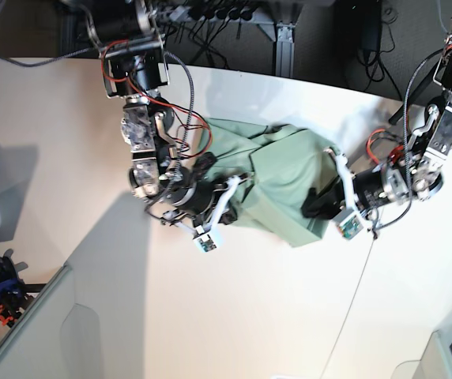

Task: Fold the T-shirt properly
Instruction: 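Grasp the bundle sides with both grippers and fold them inward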

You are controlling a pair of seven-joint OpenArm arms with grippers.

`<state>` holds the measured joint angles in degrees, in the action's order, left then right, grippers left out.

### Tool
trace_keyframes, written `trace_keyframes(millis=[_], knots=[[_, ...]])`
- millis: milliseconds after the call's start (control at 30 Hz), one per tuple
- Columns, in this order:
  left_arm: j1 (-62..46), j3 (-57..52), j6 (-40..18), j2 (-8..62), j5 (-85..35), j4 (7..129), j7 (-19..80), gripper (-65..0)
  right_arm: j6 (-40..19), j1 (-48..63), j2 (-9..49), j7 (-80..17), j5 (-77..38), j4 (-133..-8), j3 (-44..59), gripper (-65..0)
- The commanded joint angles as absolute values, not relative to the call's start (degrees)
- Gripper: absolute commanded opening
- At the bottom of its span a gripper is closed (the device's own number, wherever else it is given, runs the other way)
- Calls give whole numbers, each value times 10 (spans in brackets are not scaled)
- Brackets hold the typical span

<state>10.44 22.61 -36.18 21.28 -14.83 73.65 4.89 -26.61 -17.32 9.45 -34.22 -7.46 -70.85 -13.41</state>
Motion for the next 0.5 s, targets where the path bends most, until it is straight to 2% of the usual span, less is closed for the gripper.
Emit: trace_keyframes(millis=[0, 167, 467], knots=[[121, 223, -362, 218, -161, 735, 36, -650, -272, -161, 102, -374, -65, -731, -135, -650], [121, 221, -400, 243, -215, 744, 37, -650, -272, -128, 107, -377, -65, -780, -120, -650], [34, 213, -400, 319, -252, 942, 85, -650, -268, -137, 108, -343, -65, -772, -34, -650]])
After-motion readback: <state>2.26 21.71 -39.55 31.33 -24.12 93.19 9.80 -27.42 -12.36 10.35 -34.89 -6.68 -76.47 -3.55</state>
